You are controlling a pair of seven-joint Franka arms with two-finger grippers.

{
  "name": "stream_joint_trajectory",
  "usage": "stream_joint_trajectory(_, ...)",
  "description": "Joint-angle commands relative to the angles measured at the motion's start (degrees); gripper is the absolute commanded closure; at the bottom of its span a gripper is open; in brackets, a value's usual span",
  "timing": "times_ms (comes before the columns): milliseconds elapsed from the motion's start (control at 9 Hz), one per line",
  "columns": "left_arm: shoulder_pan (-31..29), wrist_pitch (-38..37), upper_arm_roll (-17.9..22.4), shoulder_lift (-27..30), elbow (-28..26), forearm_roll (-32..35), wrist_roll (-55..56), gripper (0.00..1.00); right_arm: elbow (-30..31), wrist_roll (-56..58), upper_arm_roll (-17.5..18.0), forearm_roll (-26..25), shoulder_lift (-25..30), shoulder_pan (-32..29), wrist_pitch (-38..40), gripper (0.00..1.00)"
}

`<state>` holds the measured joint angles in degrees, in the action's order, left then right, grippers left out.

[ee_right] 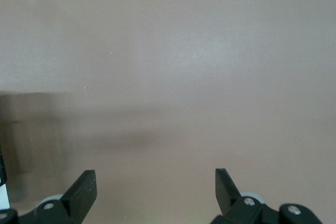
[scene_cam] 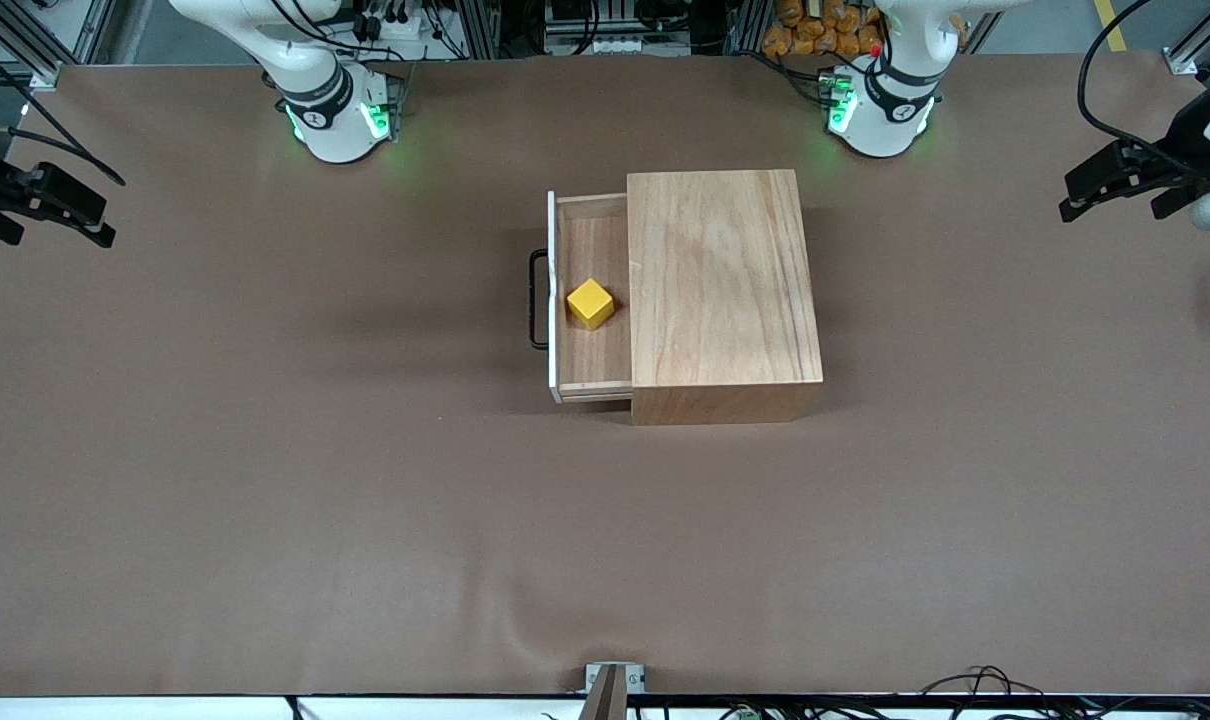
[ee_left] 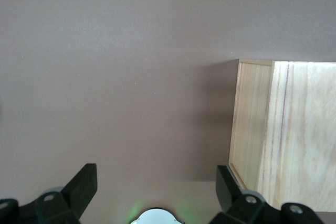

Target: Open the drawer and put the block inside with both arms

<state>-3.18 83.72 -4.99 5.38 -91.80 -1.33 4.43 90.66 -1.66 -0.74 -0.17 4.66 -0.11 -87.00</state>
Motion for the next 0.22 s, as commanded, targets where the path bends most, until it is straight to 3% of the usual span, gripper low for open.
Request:
stream_joint_trajectory(0, -0.7, -1.2, -0.4, -0.4, 1.1, 0.5, -0.8, 0.00, -1.4, 0.7, 0.9, -0.8, -0.7, -1.3, 0.9, 0.00)
stream_joint_trajectory(111, -0.7, -1.2, -0.4, -0.4, 1.1, 0.5, -0.8, 0.00, -1.4, 0.7, 0.9, -0.8, -0.7, -1.2, 0.9, 0.00)
